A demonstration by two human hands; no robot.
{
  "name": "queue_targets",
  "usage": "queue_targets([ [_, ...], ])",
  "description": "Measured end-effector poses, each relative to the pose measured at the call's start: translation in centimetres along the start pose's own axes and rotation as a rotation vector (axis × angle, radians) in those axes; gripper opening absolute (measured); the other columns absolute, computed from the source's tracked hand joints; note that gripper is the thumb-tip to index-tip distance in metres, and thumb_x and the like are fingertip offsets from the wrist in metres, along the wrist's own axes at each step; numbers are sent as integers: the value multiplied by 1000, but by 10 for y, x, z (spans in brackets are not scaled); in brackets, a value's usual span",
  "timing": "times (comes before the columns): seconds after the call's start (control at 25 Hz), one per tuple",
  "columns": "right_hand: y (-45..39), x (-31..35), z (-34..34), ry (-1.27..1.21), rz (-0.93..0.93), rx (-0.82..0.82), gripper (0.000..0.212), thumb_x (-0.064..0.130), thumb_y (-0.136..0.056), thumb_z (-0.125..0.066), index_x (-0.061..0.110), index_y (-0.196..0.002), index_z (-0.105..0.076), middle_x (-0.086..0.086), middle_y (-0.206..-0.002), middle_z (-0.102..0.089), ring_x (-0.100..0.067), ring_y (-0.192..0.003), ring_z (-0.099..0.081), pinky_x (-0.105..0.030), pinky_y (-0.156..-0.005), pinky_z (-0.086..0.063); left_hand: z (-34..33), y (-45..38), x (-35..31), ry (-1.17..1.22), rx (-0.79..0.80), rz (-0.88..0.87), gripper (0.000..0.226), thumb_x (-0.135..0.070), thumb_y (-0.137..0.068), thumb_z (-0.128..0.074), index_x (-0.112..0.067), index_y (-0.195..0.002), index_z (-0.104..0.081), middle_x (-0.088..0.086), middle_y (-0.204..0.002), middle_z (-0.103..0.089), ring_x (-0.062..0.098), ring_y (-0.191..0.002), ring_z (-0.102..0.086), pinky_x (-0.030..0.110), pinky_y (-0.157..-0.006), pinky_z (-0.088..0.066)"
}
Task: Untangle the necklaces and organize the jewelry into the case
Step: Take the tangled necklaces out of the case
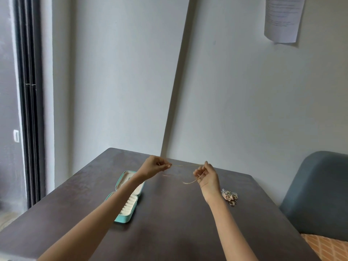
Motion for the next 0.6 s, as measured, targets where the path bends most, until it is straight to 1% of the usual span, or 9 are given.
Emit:
queue_targets([
  [0.08, 2, 7, 8, -81, 7, -31, 29, 17, -96, -48, 12, -67, -46, 0, -57, -60, -13, -54, -61, -25, -61, -56, 2, 3, 2, 5, 17, 2, 8, -8, -85, -68, -9, -91, -74, -3, -85, -72, -5, -68, -60, 15, -70, -47],
  [0.2, 8, 11, 25, -106, -15, -67, 32, 12, -94, -45, 13, -62, -40, -1, -52, -59, -14, -51, -60, -25, -58, -56, 3, 5, 3, -28, 5, -8, 16, -7, -88, -64, -7, -101, -72, 13, -91, -70, 10, -74, -56, 23, -74, -45],
  [0.28, 15, 6, 38, -13, -67, -37, 36, 9, -92, -43, 13, -56, -39, -3, -49, -56, -16, -48, -57, -25, -54, -54, 1, 6, -4, -14, -49, -7, 20, -4, -89, -60, -4, -107, -70, 11, -90, -64, 10, -72, -53, 21, -73, -42],
  [0.36, 23, -4, 53, 207, -139, 28, 36, 8, -90, -45, 13, -55, -43, -4, -49, -52, -17, -46, -52, -27, -51, -49, -3, 3, -15, 40, -96, -13, 23, -1, -89, -58, -4, -110, -68, 7, -85, -60, 10, -70, -53, 21, -75, -44],
  [0.44, 31, -18, 67, 409, -191, 127, 25, 6, -90, -50, 12, -67, -44, -2, -52, -49, -15, -46, -48, -25, -50, -46, -9, -1, -27, 74, -100, -54, 27, 2, -88, -59, -8, -112, -67, 3, -79, -64, 10, -68, -56, 23, -76, -48],
  [0.48, 32, -25, 73, 464, -202, 169, 20, 5, -90, -52, 12, -74, -44, -2, -53, -49, -14, -47, -47, -25, -50, -45, -12, -3, -33, 86, -103, -76, 29, 3, -87, -60, -10, -112, -66, 2, -78, -65, 10, -66, -57, 22, -75, -49],
  [0.6, 31, -43, 85, 533, -216, 204, 13, -2, -88, -57, 8, -91, -50, -4, -61, -55, -14, -54, -53, -25, -58, -49, -25, -10, -45, 124, -139, -103, 27, 1, -83, -66, -10, -107, -65, 1, -75, -67, 11, -61, -61, 21, -72, -50],
])
Point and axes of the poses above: each hand's wrist, its own y-axis away from the middle knuckle, its own z-axis out of the back of the hand, x = y × z, the point moved 2 cm from there along -y, towards the middle knuckle
